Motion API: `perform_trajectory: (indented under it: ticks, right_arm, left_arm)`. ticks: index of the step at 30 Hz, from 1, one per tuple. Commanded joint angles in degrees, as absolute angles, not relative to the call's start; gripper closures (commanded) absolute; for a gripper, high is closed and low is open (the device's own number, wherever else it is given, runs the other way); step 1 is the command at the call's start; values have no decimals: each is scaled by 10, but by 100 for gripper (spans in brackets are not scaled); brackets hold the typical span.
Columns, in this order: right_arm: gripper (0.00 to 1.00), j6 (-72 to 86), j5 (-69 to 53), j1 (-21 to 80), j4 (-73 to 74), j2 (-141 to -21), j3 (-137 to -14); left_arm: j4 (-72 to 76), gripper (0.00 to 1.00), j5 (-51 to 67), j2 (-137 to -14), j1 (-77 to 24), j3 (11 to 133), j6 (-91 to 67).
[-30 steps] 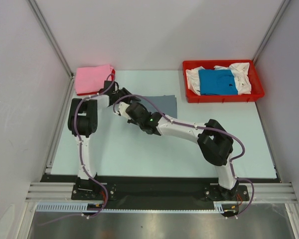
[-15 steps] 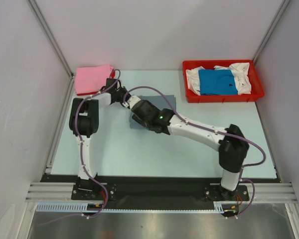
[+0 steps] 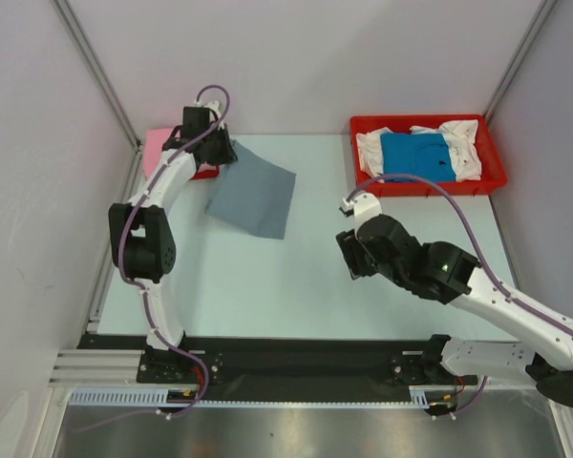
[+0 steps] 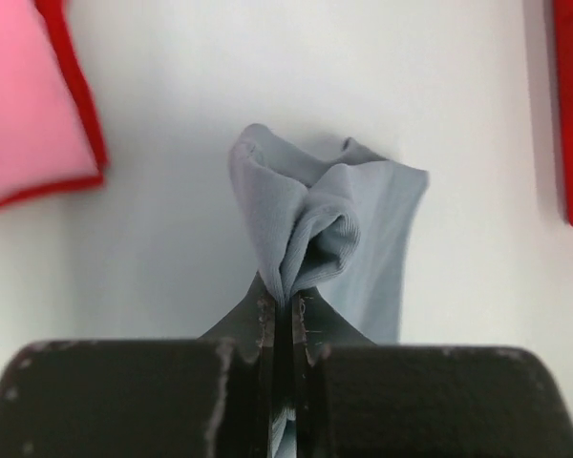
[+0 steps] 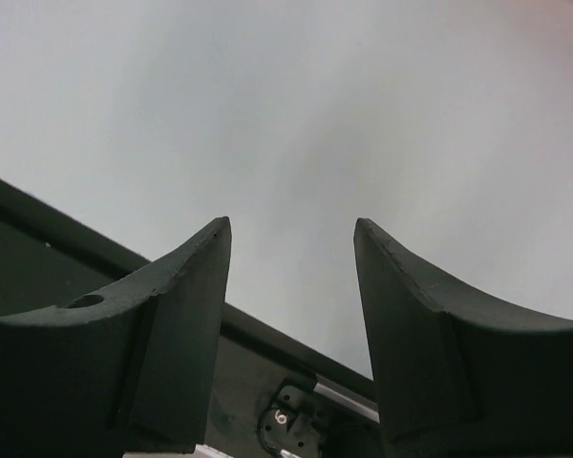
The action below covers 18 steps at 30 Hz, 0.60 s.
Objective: Fold and stack the t-shirts
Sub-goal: Neatly place the folded tshirt to the corner
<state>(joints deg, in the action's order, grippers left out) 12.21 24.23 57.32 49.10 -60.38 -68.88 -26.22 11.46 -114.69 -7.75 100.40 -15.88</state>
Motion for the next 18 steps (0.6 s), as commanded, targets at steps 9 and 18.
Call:
perform_trajectory:
  ticks: [9, 18]
  right_arm:
    - [41, 126, 212, 569, 450, -634, -633]
    - [41, 117, 200, 554, 421, -750, -690]
  left_arm:
    - [-304, 100, -20, -1198, -85, 1244, 20]
    - [-267, 100, -29, -1243, -77, 1346, 42]
